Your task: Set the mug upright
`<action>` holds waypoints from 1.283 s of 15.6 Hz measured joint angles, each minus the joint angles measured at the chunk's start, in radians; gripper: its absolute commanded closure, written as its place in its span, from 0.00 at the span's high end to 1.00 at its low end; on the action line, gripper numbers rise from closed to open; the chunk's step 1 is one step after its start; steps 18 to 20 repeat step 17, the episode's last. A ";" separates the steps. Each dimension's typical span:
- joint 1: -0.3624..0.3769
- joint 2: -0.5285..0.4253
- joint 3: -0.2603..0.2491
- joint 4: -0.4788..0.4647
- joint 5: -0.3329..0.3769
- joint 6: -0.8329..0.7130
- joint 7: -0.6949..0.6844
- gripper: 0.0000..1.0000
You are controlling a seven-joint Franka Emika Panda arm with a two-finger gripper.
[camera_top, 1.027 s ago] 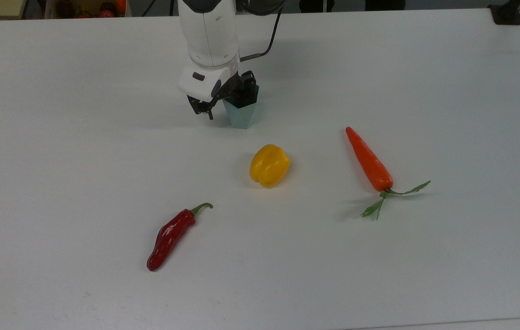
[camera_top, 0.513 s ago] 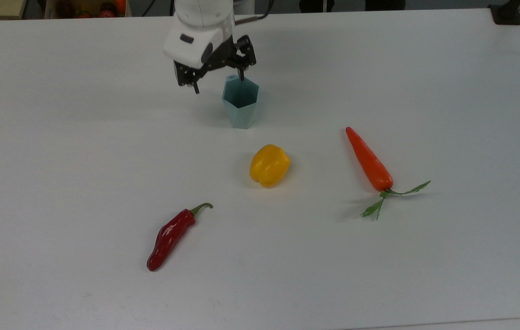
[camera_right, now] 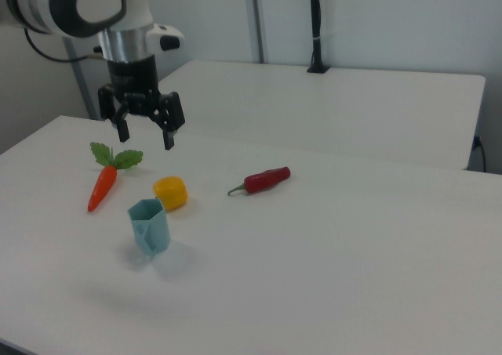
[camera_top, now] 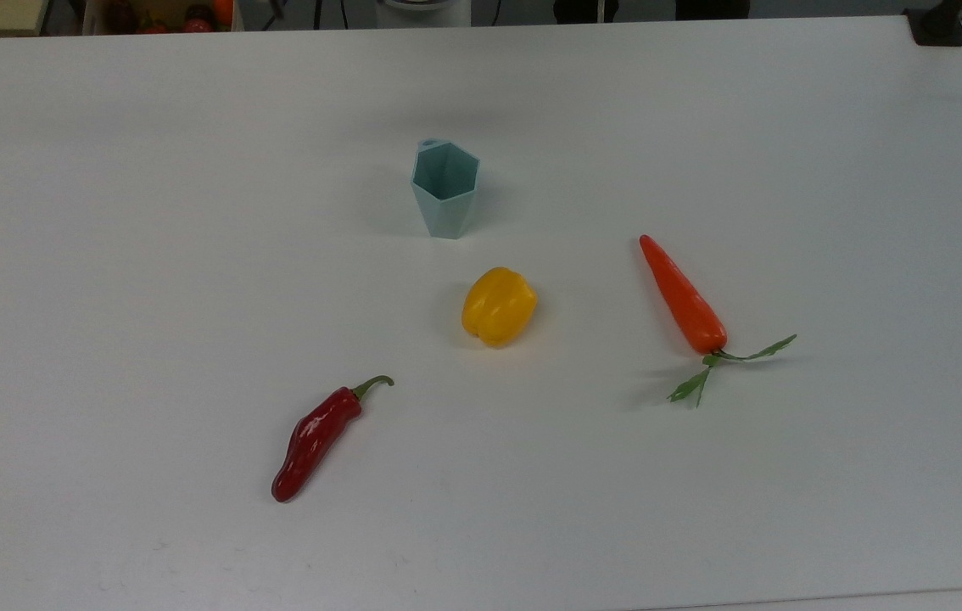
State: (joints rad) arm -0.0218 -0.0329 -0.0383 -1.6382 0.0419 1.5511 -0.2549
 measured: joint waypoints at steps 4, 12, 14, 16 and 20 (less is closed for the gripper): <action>0.045 -0.047 -0.074 0.011 0.021 -0.011 0.161 1.00; 0.075 -0.018 -0.073 -0.006 0.021 0.135 0.235 1.00; 0.076 -0.006 -0.068 -0.012 0.005 0.135 0.235 1.00; 0.077 0.015 -0.042 -0.015 -0.016 0.144 0.235 1.00; 0.077 0.023 -0.032 -0.015 -0.022 0.148 0.236 1.00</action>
